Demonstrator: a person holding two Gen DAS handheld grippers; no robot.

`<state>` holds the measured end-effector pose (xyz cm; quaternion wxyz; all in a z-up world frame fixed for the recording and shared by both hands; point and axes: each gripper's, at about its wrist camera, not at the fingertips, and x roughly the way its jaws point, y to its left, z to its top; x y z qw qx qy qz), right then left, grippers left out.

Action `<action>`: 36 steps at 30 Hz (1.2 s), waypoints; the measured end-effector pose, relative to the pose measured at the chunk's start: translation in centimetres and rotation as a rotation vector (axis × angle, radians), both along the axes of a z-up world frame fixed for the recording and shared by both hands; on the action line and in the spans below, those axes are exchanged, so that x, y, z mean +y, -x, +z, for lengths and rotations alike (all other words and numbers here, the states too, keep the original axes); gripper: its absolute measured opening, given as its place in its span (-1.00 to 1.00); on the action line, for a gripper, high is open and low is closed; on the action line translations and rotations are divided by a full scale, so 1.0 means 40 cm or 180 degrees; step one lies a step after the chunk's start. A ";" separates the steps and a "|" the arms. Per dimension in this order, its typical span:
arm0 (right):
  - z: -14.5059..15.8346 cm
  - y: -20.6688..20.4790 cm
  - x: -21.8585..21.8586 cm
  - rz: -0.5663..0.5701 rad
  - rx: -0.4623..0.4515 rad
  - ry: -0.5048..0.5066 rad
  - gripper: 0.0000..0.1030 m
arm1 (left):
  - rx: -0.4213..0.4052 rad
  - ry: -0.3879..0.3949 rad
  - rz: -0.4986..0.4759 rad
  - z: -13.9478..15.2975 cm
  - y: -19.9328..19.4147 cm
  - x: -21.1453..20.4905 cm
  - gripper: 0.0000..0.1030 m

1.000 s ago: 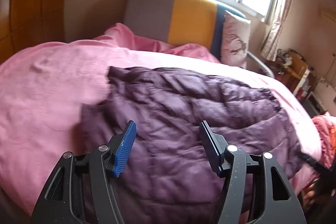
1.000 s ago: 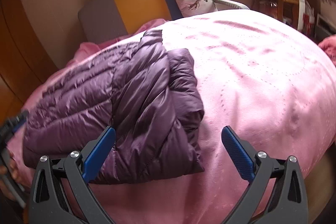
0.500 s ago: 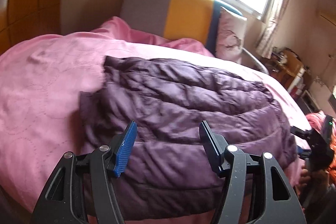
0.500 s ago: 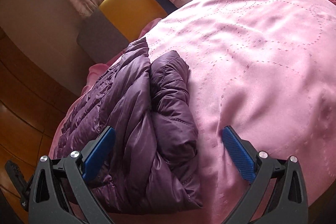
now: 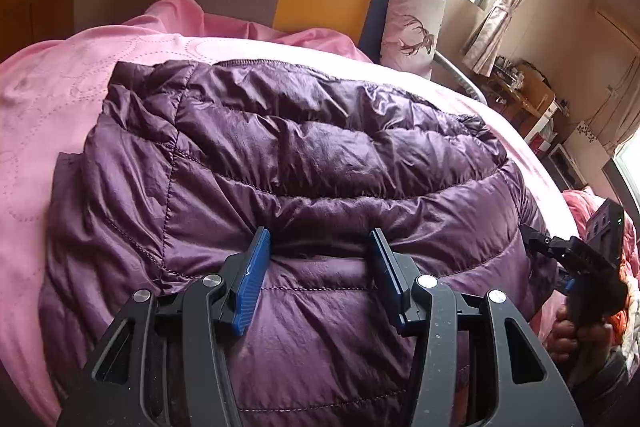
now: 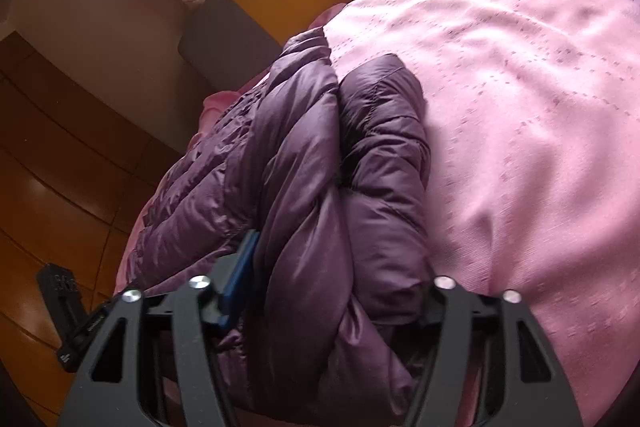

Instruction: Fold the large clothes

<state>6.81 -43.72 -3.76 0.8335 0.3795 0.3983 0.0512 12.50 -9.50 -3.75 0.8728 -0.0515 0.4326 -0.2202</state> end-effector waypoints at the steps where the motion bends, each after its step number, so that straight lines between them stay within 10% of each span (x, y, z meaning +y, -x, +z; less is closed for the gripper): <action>1: 0.007 0.004 0.008 0.0024 0.0001 0.0023 -0.16 | -0.0006 -0.0024 -0.0014 -0.004 -0.001 -0.006 -0.02; 20: 0.322 -0.110 0.307 0.0816 -0.0622 0.0261 -0.46 | 0.0068 0.0219 -0.0075 -0.051 -0.021 0.018 -0.02; 29: 0.331 -0.218 0.555 0.1278 -0.0526 0.0509 -0.47 | 0.0169 0.0519 -0.0166 -0.036 -0.030 0.070 -0.02; 36: 0.301 -0.240 0.723 0.1585 -0.0416 0.1104 -0.46 | 0.0004 0.1180 0.0181 0.068 0.019 0.335 -0.02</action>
